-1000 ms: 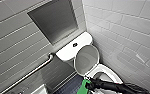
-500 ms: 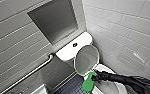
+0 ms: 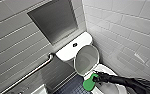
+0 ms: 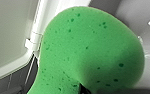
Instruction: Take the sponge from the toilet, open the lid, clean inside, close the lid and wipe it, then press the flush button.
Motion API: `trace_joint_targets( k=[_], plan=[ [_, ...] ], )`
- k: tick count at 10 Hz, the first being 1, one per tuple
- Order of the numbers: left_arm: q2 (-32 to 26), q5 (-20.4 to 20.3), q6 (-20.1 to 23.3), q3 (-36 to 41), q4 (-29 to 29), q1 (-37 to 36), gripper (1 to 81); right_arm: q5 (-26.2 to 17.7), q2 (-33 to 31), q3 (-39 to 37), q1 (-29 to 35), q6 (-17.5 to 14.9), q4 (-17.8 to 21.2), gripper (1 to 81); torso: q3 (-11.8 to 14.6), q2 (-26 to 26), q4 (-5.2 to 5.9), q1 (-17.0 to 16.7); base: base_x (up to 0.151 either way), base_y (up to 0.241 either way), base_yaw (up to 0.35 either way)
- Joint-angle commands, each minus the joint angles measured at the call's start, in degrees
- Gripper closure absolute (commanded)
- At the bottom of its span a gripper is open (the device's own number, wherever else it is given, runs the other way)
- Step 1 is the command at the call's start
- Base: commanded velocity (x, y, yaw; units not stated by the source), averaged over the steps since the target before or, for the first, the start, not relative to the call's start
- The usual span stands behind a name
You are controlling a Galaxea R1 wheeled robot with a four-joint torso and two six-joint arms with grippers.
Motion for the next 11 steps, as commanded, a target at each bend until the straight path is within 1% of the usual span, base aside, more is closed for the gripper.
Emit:
trace_joint_targets(
  k=[1, 3, 4, 5, 6, 8, 10, 11],
  plan=[
    [-0.9, 4.6, 0.3, -0.2, 0.1, 0.8, 1.0, -10.0, -0.2, 9.4, 3.3, -0.2, 0.6, 81.1, 0.0, 0.0, 0.00, 0.0, 0.000, 0.000, 0.000],
    [-0.9, 4.5, 0.3, -0.2, 0.1, 0.8, 1.0, -17.3, -5.3, 20.6, 4.3, 0.2, -4.1, 81.1, 0.0, 0.0, 0.00, 0.0, 0.000, 0.000, 0.000],
    [-0.9, 4.5, 0.3, -0.2, 0.1, 0.9, 1.0, -20.2, -7.1, 24.1, 4.5, 0.2, -5.0, 81.1, 0.0, 0.0, 0.00, 0.0, 0.000, 0.000, 0.000],
    [-0.9, 4.5, 0.3, -0.2, 0.1, 0.9, 1.0, -22.1, -8.7, 27.5, 3.9, 0.3, -5.8, 81.1, 0.0, 0.0, 0.00, 0.0, 0.000, 0.000, 0.000],
    [-0.9, 4.5, 0.3, -0.2, 0.1, 0.9, 1.0, -22.4, -9.7, 28.7, 2.6, 0.4, -6.4, 81.1, 0.0, 0.0, 0.00, 0.0, 0.000, 0.000, 0.000],
    [-1.0, 4.5, 0.3, -0.2, 0.1, 0.9, 1.0, -21.8, -10.1, 26.3, -0.1, 1.1, -7.9, 81.1, 0.0, 0.0, 0.00, 0.0, 0.000, 0.000, 0.000],
    [-1.0, 4.5, 0.3, -0.2, 0.1, 1.0, 1.0, -21.4, -10.8, 24.8, -1.0, 1.1, -7.9, 81.1, 0.0, 0.0, 0.00, 0.0, 0.000, 0.000, 0.000],
    [-1.0, 4.5, 0.3, -0.2, 0.1, 1.0, 1.0, -21.4, -12.0, 26.2, -1.0, 1.1, -7.9, 81.1, 0.0, 0.0, 0.00, 0.0, 0.000, 0.000, 0.000]
  ],
)
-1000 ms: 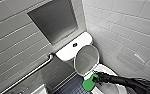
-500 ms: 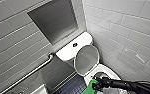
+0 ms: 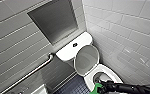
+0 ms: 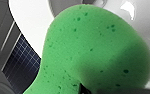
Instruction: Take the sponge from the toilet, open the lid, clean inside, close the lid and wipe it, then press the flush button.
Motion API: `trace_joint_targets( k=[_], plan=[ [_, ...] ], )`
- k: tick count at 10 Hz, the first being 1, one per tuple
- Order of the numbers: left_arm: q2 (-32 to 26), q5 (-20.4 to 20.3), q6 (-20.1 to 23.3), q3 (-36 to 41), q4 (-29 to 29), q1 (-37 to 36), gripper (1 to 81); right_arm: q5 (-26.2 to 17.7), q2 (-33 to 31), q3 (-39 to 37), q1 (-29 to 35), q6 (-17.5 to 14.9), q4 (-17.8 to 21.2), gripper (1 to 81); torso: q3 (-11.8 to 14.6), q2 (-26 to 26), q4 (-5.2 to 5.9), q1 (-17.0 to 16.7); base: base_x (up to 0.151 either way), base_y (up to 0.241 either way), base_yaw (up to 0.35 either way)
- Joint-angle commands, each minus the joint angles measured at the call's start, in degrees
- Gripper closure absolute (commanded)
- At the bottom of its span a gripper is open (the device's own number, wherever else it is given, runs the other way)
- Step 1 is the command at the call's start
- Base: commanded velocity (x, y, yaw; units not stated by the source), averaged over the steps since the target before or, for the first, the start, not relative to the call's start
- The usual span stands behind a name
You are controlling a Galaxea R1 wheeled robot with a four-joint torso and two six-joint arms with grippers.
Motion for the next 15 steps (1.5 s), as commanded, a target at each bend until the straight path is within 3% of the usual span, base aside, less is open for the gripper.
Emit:
trace_joint_targets(
  k=[1, 6, 9, 11, 15],
  plan=[
    [-1.0, 4.6, 0.3, -0.2, 0.0, 1.0, 1.0, -4.4, -2.3, 3.9, 4.2, 0.3, -0.5, 81.1, 0.0, 0.0, 0.00, 0.0, 0.000, 0.000, 0.000],
    [-1.0, 4.6, 0.3, -0.2, 0.1, 1.0, 1.0, -5.5, -11.3, 13.8, 5.2, 1.8, -0.5, 81.1, 0.0, 0.0, 0.00, 0.0, 0.000, 0.000, 0.000],
    [-1.1, 4.6, 0.3, -0.2, 0.1, 1.0, 1.0, -7.4, -13.2, 16.3, 4.2, 1.9, -0.8, 81.1, 0.0, 0.0, 0.00, 0.0, 0.000, 0.000, 0.000],
    [-1.1, 4.6, 0.3, -0.2, 0.1, 1.0, 1.0, -9.5, -18.2, 21.3, 5.1, 2.1, -0.9, 81.1, 0.0, 0.0, 0.00, 0.0, 0.000, 0.000, 0.000],
    [-1.2, 4.0, 0.3, -0.2, 0.1, 1.1, 1.0, -10.4, -22.7, 24.4, 2.3, 2.9, -2.1, 81.1, 0.0, 0.0, 0.00, 0.0, 0.000, 0.000, 0.000]
  ],
)
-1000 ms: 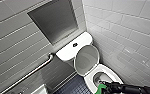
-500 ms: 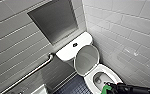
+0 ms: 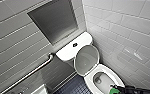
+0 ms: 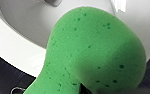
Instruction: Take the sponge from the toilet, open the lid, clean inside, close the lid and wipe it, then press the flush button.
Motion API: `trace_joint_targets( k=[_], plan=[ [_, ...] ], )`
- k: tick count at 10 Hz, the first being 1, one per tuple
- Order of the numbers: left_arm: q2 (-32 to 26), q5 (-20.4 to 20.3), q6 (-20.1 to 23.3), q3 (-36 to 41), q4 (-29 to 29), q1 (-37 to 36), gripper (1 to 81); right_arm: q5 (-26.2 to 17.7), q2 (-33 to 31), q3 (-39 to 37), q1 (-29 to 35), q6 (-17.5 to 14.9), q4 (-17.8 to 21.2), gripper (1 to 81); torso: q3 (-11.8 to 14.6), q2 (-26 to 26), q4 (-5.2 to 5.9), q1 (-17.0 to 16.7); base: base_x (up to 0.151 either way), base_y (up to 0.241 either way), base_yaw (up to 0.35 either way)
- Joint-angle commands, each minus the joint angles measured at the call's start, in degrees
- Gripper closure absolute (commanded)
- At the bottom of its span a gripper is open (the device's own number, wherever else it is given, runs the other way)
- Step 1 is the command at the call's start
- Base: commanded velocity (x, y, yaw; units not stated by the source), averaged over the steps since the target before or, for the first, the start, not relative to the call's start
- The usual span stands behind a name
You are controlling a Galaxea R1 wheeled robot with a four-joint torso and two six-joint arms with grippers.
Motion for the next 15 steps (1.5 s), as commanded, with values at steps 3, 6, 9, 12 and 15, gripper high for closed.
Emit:
trace_joint_targets(
  k=[3, 6, 9, 12, 15],
  plan=[
    [-1.1, 4.4, 0.4, -0.2, 0.2, 1.2, 1.0, -8.5, -5.0, 11.8, 10.4, 1.9, -0.3, 81.1, 0.0, 0.0, 0.00, 0.0, 0.000, 0.000, 0.000],
    [-1.1, 4.4, 0.4, -0.2, 0.1, 1.1, 1.0, -12.9, 5.3, 9.7, 11.2, 3.4, -0.4, 81.1, 0.0, 0.0, 0.00, 0.0, 0.000, 0.000, 0.000],
    [-1.1, 4.4, 0.4, -0.2, 0.1, 1.0, 1.0, -12.8, 13.9, 4.5, 6.2, 3.3, -2.6, 81.1, 0.0, 0.0, 0.00, 0.0, 0.000, 0.000, 0.000],
    [-1.1, 4.4, 0.4, -0.2, 0.1, 0.8, 1.0, -13.1, 18.5, 2.5, 3.0, 3.0, -3.9, 81.1, 0.0, 0.0, 0.00, 0.0, 0.000, 0.000, 0.000],
    [-1.2, 4.3, 0.4, -0.2, 0.1, 0.7, 1.0, -12.9, 20.7, 0.8, -0.1, 3.0, -5.5, 81.1, 0.0, 0.0, 0.00, 0.0, 0.000, 0.000, 0.000]
  ],
)
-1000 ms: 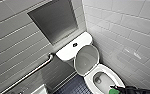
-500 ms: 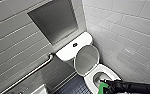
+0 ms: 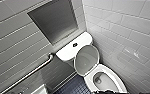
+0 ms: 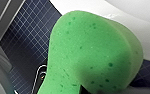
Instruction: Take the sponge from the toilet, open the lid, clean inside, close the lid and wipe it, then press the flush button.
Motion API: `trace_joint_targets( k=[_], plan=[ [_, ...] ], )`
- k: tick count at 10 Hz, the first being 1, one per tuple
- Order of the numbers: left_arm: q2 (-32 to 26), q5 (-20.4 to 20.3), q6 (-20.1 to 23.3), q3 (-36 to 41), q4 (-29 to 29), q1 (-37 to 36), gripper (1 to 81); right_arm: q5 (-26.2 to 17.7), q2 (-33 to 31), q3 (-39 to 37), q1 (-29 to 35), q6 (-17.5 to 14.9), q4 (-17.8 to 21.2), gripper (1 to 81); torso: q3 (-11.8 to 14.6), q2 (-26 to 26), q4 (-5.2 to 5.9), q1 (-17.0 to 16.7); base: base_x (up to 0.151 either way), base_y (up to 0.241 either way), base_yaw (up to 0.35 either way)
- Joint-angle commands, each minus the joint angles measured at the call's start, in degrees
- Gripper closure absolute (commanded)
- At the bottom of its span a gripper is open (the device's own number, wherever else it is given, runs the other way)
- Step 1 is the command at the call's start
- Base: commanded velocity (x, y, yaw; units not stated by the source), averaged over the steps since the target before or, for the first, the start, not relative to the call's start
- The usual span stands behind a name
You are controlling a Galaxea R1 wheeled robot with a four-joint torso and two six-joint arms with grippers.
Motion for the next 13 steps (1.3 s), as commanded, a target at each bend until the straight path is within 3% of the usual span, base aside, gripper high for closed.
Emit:
trace_joint_targets(
  k=[1, 3, 5, 8, 13],
  plan=[
    [-1.2, 4.2, 0.4, -0.2, 0.1, 0.7, 1.0, -2.9, 2.8, 0.1, 2.4, 0.0, -1.1, 81.1, 0.0, 0.0, 0.00, 0.0, 0.000, 0.000, 0.000],
    [-1.2, 3.8, 0.4, -0.2, 0.2, 0.7, 1.0, -2.1, 3.9, -3.5, -1.8, 0.0, -3.0, 81.1, 0.0, 0.0, 0.00, 0.0, 0.000, 0.000, 0.000],
    [-1.4, 3.8, 0.4, -0.2, 0.2, 0.7, 1.0, 1.4, 4.0, -7.7, -5.5, -0.3, -4.0, 81.1, 0.0, 0.0, 0.00, 0.0, 0.000, 0.000, 0.000],
    [-1.5, 3.8, 0.4, -0.2, 0.2, 0.7, 1.0, 6.4, 4.2, -13.1, -8.4, -3.1, -4.4, 81.1, 0.0, 0.0, 0.00, 0.0, 0.000, 0.000, 0.000],
    [-1.6, 3.9, 0.4, -0.2, 0.2, 0.6, 1.0, 20.3, 4.3, -28.1, -16.1, -10.2, -3.7, 81.1, 0.0, 0.0, 0.00, 0.0, 0.000, 0.000, 0.000]
  ],
)
